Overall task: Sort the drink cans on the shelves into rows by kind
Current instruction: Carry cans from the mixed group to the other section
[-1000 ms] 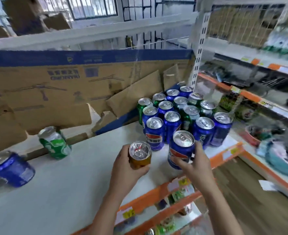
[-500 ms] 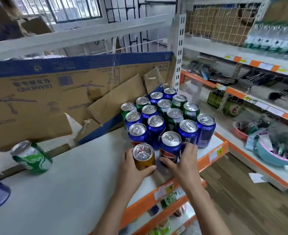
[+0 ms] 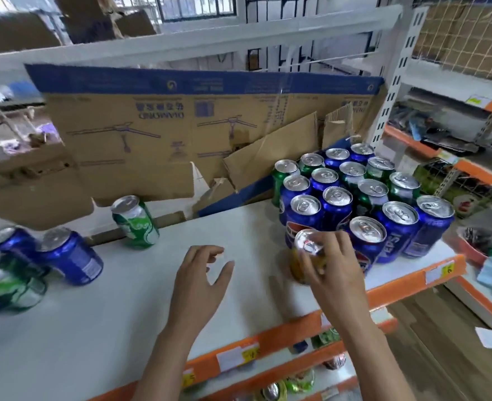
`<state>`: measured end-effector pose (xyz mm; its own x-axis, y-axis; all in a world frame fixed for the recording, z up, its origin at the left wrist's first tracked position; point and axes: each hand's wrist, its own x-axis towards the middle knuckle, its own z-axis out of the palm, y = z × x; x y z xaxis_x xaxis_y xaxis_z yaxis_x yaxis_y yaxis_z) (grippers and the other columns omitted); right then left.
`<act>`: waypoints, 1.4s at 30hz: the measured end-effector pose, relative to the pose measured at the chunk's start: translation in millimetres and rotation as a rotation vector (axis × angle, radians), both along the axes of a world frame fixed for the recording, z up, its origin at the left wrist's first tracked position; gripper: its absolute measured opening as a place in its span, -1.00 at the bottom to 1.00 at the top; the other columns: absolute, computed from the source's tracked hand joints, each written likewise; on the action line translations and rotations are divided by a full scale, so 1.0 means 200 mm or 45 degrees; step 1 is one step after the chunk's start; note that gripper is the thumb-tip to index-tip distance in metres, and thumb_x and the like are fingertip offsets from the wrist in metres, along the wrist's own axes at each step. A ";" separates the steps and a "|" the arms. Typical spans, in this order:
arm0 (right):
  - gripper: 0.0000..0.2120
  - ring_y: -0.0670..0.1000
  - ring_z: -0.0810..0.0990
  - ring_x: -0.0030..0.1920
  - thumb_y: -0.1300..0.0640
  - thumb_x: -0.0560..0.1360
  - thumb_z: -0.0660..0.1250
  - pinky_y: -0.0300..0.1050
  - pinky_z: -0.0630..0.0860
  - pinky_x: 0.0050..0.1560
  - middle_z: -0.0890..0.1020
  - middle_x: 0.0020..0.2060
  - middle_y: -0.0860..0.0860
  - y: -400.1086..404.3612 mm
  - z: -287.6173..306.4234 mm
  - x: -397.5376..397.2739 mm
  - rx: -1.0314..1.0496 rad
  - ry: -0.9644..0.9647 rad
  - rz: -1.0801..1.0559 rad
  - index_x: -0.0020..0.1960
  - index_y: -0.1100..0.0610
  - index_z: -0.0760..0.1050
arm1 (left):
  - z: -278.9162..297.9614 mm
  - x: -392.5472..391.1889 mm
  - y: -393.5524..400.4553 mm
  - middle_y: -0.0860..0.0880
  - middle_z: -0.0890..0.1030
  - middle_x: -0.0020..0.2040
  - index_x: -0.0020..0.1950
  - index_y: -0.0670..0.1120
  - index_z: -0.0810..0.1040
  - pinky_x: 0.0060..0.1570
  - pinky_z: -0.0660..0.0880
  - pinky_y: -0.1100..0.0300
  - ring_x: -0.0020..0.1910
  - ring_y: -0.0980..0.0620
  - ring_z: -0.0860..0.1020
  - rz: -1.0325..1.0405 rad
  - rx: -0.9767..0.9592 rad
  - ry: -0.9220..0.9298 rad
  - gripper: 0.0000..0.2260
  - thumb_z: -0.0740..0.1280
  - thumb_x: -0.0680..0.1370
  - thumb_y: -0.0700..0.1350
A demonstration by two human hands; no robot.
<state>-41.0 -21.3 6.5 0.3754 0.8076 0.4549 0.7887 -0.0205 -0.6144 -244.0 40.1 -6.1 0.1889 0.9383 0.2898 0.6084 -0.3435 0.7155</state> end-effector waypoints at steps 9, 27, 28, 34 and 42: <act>-0.74 -0.17 0.46 -0.14 0.06 0.50 0.34 -0.23 0.46 -0.20 0.46 0.04 -0.05 0.17 -0.09 -0.65 -0.178 0.042 0.520 0.16 0.10 0.48 | -0.05 -0.72 -0.11 -0.03 0.51 0.01 0.09 -0.08 0.54 0.00 0.49 0.20 -0.03 0.09 0.54 0.425 -0.026 -0.026 -0.80 0.40 0.49 -0.16; -0.45 0.09 0.50 0.06 0.17 0.33 0.52 -0.03 0.46 0.03 0.51 0.09 0.11 0.78 -0.20 -1.72 -0.485 0.580 0.698 0.22 0.24 0.35 | -0.13 -1.67 -0.03 -0.23 0.32 0.23 0.27 -0.28 0.28 0.02 0.47 -0.10 0.19 -0.24 0.38 1.356 -0.159 -0.060 -0.32 0.47 0.38 0.10; -0.47 0.11 0.51 0.06 0.17 0.30 0.54 -0.01 0.47 0.04 0.51 0.07 0.10 0.80 -0.20 -1.74 -0.468 0.587 0.685 0.17 0.21 0.36 | -0.14 -1.65 -0.01 -0.24 0.31 0.24 0.28 -0.29 0.27 0.04 0.48 -0.11 0.19 -0.26 0.38 1.372 -0.171 -0.052 -0.28 0.46 0.37 0.15; -0.41 0.05 0.49 0.07 0.16 0.30 0.55 -0.12 0.41 0.03 0.52 0.12 0.05 0.82 -0.20 -1.76 -0.485 0.670 0.671 0.21 0.19 0.34 | -0.15 -1.62 0.06 -0.30 0.37 0.17 0.20 -0.32 0.36 0.07 0.38 -0.09 0.15 -0.31 0.37 1.515 -0.107 -0.100 -0.34 0.53 0.33 0.06; -0.41 -0.02 0.48 0.06 0.15 0.28 0.56 -0.13 0.42 0.08 0.51 0.07 -0.07 0.59 -0.19 -1.59 -0.480 0.806 0.697 0.22 0.05 0.36 | -0.20 -1.54 -0.04 -0.06 0.55 0.06 0.10 -0.09 0.41 -0.12 0.41 0.15 0.01 -0.08 0.52 1.123 0.001 -0.484 -0.47 0.58 0.27 -0.01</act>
<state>-359.9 97.0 -30.8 -0.0138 0.9993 -0.0352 0.2659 -0.0302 -0.9635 -552.1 33.0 -47.0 -0.6918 0.6976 0.1866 0.3751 0.1264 0.9183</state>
